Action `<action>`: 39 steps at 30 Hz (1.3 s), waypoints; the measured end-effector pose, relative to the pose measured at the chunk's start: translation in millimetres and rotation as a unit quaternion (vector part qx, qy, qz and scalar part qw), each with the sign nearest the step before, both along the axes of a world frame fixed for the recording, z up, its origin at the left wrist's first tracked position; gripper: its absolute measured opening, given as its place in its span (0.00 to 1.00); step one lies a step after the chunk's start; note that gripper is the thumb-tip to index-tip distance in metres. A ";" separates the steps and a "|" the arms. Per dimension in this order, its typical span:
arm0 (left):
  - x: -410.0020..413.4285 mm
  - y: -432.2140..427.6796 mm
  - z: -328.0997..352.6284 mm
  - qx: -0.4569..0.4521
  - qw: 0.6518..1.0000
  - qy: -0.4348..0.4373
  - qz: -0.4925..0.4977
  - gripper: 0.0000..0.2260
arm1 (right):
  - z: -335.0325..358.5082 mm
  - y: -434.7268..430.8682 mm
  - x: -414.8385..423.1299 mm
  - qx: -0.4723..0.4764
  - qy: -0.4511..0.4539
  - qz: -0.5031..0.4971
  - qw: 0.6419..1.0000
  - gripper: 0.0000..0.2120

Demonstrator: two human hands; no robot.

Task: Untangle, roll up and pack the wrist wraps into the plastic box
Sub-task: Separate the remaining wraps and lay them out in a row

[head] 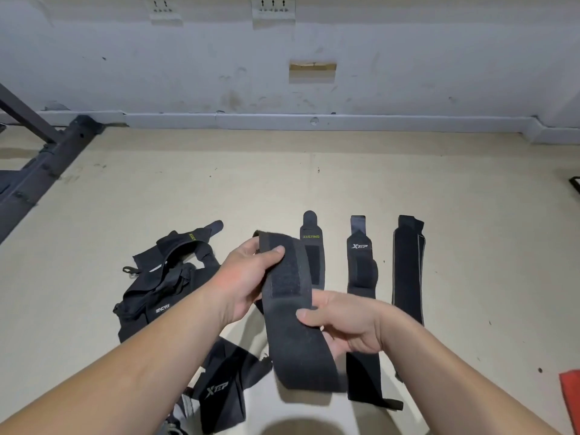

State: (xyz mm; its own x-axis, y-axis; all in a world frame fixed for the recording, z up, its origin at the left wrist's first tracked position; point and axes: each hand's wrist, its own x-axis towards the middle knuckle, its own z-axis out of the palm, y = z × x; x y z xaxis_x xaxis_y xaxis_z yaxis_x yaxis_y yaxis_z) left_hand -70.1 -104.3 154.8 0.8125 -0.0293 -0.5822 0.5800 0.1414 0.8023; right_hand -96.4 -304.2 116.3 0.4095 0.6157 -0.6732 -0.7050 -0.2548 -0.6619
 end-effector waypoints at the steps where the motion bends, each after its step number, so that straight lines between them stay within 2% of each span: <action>1: -1.7 3.6 -4.0 0.004 1.000 0.008 0.002 0.09 | -2.8 -0.1 -2.2 -0.004 0.011 0.022 1.000 0.17; 3: -5.9 11.3 -13.9 0.013 1.000 0.018 -0.004 0.12 | -9.6 0.1 -3.6 0.006 0.012 0.037 0.999 0.26; 4: -8.4 13.9 -18.8 0.016 1.000 0.021 -0.016 0.15 | -12.0 0.9 -4.4 0.023 0.007 0.012 1.000 0.27; 8: -15.1 14.3 -34.3 0.016 0.998 0.017 -0.055 0.23 | -23.0 10.2 -5.4 0.063 0.011 -0.132 0.989 0.22; 12: -14.1 21.2 -51.7 0.062 0.995 0.041 -0.067 0.29 | -49.1 27.8 -5.0 -0.072 -0.013 -0.201 0.977 0.21; 14: -13.3 28.2 -63.3 0.081 0.992 0.075 -0.065 0.30 | -68.5 32.7 -5.7 -0.148 -0.035 -0.249 0.957 0.15; 15: -11.5 31.7 -70.5 0.084 0.990 0.098 -0.060 0.29 | -80.2 31.8 -5.5 -0.193 -0.076 -0.236 0.949 0.11; 17: -3.5 34.6 -85.1 0.068 0.987 0.130 -0.058 0.24 | -102.6 26.3 -2.1 -0.277 -0.167 -0.142 0.936 0.09; 19: 9.9 32.8 -97.9 0.049 0.987 0.142 -0.060 0.21 | -119.5 22.4 6.8 -0.326 -0.220 -0.038 0.919 0.08; 21: 28.1 26.0 -109.5 0.031 0.988 0.139 -0.052 0.23 | -136.7 22.1 19.8 -0.368 -0.256 0.062 0.892 0.05; 24: 58.1 16.0 -124.8 0.064 0.990 0.112 -0.064 0.28 | -165.0 26.7 37.4 -0.420 -0.315 0.212 0.824 0.02; 25: 68.5 14.1 -132.6 0.085 0.989 0.105 -0.068 0.28 | -173.9 27.7 40.4 -0.421 -0.328 0.243 0.810 0.04; 27: 86.5 10.5 -150.7 0.110 0.986 0.103 -0.073 0.23 | -187.4 26.0 42.3 -0.417 -0.331 0.292 0.795 0.15; 30: 103.3 4.4 -178.4 0.132 0.982 0.106 -0.081 0.19 | -204.2 15.6 41.2 -0.435 -0.356 0.313 0.766 0.27; 32: 112.1 -1.9 -193.6 0.139 0.982 0.101 -0.079 0.18 | -206.3 7.8 41.0 -0.437 -0.349 0.303 0.771 0.33; 35: 124.5 -10.6 -208.7 0.148 0.983 0.085 -0.070 0.17 | -208.9 -0.8 45.1 -0.411 -0.288 0.291 0.815 0.37; 37: 134.1 -15.0 -216.4 0.146 0.984 0.071 -0.072 0.17 | -211.5 -2.3 54.7 -0.407 -0.265 0.196 0.852 0.32; 39: 144.0 -18.7 -222.7 0.136 0.987 0.051 -0.066 0.16 | -211.9 -1.8 68.7 -0.379 -0.253 0.020 0.890 0.25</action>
